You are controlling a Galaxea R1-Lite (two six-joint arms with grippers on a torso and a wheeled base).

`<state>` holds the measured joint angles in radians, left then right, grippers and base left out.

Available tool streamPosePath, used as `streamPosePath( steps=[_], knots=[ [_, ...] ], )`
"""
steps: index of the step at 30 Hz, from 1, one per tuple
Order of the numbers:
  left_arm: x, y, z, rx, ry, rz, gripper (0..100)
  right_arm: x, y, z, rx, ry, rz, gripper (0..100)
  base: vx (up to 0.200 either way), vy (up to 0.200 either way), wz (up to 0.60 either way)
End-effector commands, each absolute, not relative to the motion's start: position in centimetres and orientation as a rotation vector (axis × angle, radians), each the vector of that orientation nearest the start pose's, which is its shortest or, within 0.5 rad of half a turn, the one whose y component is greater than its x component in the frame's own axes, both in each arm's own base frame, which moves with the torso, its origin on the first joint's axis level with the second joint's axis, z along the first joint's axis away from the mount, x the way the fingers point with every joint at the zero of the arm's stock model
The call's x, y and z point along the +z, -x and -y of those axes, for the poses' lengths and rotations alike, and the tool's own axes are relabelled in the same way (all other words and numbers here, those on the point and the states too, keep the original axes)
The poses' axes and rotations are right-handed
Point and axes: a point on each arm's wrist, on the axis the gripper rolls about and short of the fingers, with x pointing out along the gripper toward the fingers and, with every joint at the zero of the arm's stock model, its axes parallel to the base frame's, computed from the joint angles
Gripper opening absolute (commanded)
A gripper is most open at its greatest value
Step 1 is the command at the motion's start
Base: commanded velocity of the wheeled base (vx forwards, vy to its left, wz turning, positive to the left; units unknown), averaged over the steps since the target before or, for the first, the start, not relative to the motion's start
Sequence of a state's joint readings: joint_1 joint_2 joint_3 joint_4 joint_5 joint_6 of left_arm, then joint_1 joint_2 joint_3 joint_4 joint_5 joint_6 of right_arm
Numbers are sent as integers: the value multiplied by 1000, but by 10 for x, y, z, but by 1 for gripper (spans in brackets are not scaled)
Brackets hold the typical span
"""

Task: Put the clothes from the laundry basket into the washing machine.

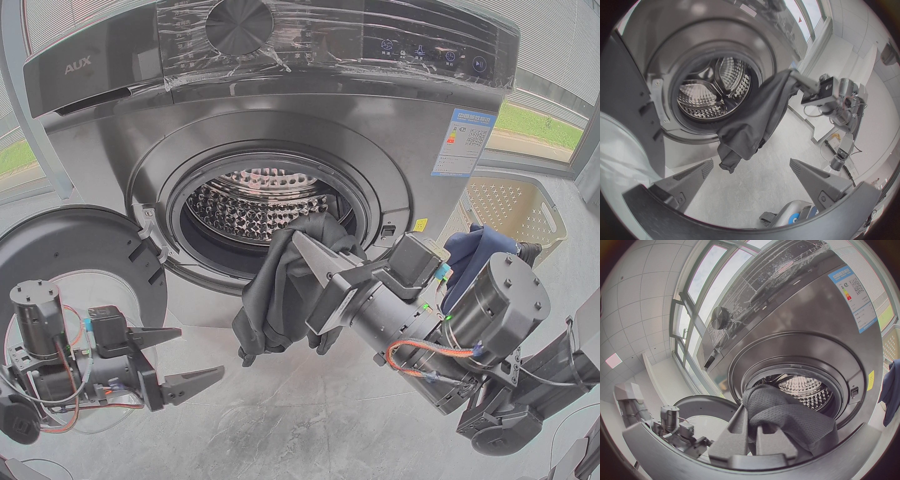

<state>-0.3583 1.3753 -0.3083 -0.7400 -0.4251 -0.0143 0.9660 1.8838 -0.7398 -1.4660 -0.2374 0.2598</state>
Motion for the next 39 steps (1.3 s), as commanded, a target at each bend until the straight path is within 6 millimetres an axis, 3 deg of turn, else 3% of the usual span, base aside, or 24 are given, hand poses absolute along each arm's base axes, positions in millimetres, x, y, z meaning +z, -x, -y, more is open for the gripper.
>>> streamPosePath(
  steps=[1,17,28,37,38,39],
  knots=[
    [119,-205,96,-797,17,-456,100,196,-189,-267,766,-450,202,0,0,0,0],
    [76,-242,117,-770,-5,-504,100,197,-187,-268,773,-453,206,0,0,0,0],
    [60,-275,131,-767,-1,-425,100,199,-185,-268,777,-456,208,0,0,0,0],
    [46,-289,137,-726,-15,-364,100,198,-185,-268,779,-455,206,0,0,0,0],
    [46,-289,138,-728,-15,-354,0,198,-185,-268,779,-455,206,0,0,0,0],
    [46,-290,139,-731,-15,-345,0,198,-184,-269,780,-455,206,0,0,0,0]
  ],
)
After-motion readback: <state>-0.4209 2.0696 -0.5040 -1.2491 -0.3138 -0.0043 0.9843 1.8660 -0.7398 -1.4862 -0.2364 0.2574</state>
